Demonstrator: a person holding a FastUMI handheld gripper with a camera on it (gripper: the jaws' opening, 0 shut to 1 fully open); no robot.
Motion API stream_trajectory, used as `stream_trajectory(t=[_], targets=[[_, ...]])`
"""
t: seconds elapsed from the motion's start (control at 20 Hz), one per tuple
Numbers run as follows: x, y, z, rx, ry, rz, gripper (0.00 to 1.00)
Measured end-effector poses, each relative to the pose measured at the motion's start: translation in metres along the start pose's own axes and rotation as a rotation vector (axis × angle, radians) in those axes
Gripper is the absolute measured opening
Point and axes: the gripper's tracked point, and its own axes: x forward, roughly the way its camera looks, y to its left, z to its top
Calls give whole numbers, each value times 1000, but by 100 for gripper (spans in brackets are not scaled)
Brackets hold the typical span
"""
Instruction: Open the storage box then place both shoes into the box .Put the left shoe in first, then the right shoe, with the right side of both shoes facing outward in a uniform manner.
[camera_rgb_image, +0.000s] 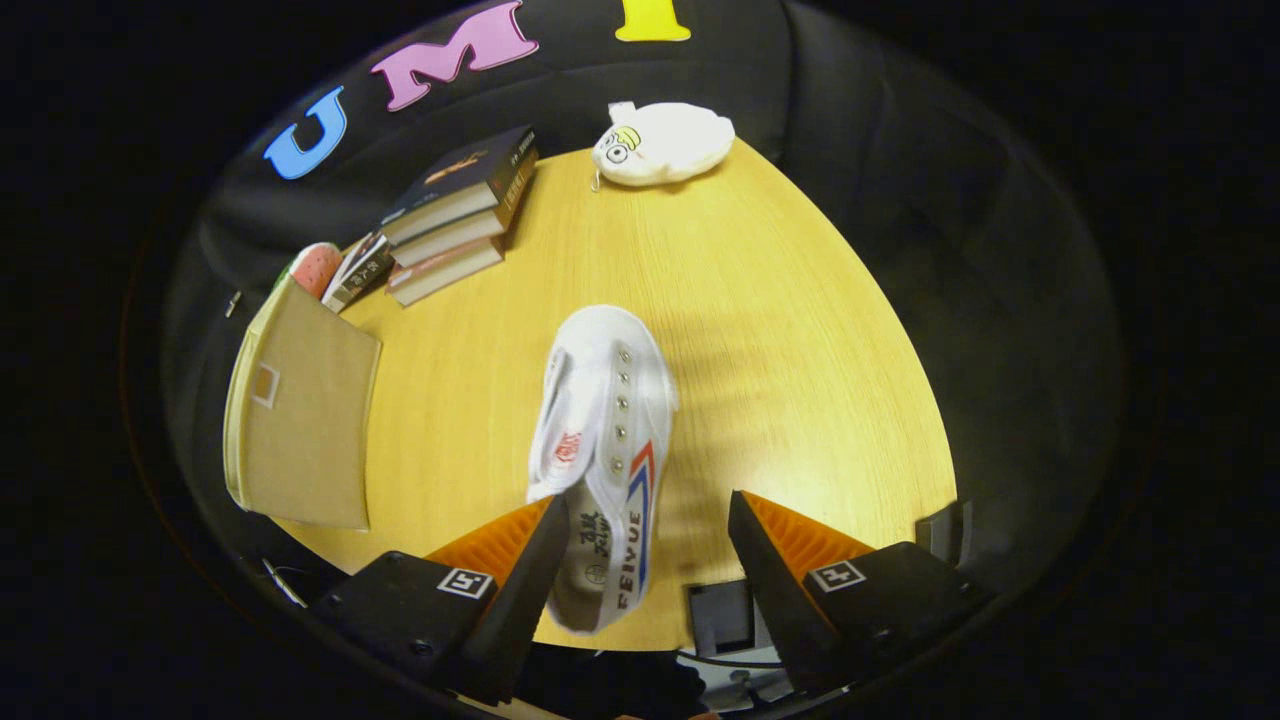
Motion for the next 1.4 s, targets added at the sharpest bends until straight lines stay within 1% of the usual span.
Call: stream_trajectory(t=[0.05,0.1,0.25,0.3,0.4,0.5,0.55,0.65,0.8,0.95,1.2,1.4], targets=[[7,-4,-1,-10,8,-12,95],[14,-6,1,-18,1,-18,93],[34,-9,18,-42,-66,-43,94],[39,-2,24,-28,-98,-21,91],[43,11,30,31,-128,24,65],[46,1,32,85,-143,-22,39],[41,-1,33,143,-137,-43,22],[42,-3,35,213,-106,-51,9],[18,14,42,272,-119,1,6],[-14,39,57,269,-145,19,6],[-66,115,89,245,-166,94,6],[-103,190,104,211,-173,161,6]])
